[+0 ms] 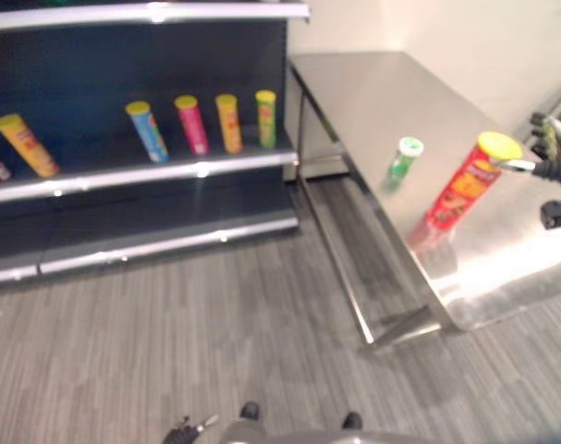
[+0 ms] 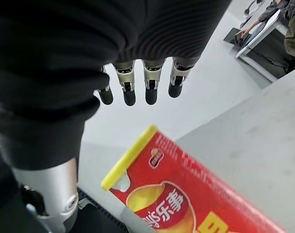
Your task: Put the goods on the table back onto the shelves and tidy them up.
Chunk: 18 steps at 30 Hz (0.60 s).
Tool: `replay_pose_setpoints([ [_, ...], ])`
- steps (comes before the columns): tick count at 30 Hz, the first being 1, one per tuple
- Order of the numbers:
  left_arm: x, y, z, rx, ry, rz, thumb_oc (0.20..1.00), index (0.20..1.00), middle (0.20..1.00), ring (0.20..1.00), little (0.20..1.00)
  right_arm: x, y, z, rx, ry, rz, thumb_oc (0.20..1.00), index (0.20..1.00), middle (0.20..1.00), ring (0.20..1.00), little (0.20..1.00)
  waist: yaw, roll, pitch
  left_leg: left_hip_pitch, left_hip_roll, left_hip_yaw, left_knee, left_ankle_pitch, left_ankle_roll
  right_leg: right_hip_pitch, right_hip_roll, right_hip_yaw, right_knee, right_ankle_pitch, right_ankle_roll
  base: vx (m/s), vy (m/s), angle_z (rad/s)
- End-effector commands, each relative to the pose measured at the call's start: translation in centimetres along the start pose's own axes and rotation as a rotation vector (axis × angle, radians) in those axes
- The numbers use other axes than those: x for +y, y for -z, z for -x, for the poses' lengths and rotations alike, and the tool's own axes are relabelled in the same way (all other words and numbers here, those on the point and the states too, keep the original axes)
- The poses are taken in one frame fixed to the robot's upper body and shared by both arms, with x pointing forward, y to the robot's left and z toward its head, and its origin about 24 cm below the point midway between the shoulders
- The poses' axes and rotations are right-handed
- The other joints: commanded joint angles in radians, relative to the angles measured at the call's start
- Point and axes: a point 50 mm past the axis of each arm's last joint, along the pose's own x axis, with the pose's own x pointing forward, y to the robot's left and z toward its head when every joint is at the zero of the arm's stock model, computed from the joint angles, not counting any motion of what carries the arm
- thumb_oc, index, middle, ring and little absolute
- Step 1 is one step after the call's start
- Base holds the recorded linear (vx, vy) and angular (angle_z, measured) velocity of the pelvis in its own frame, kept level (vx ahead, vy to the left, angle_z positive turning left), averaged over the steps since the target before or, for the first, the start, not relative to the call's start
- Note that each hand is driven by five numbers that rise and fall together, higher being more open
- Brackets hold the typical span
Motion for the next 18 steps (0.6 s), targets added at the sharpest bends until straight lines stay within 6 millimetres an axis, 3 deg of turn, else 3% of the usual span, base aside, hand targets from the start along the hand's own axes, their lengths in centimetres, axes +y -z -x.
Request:
replay_pose_setpoints([
  [1, 0.41, -1.56, -0.43, -0.031, -0.012, -0.033, 1.000, 1.000, 1.000, 1.000, 1.000, -2.22, -3.29, -1.42, -0.082, 0.060, 0.084, 1.000, 1.000, 1.000, 1.000, 1.000, 0.030, 0.005, -0.017, 0.000, 0.041, 0.121, 0.001, -0.018, -0.062, 0.019, -0.008, 0.001, 0.004, -0.055, 0.046, 0.02, -0.010, 0.07],
  [18, 0.24, -2.07, -0.51, -0.045, -0.010, -0.019, 1.000, 1.000, 1.000, 1.000, 1.000, -2.37, -2.67, -2.38, 0.005, 0.037, 0.137, 1.000, 1.000, 1.000, 1.000, 1.000, 0.034, -0.002, -0.007, -0.011, 0.057, 0.114, 0.001, -0.008, -0.075, 0.019, 0.007, -0.021, 0.004, -0.069, 0.034, 0.01, -0.007, 0.03],
])
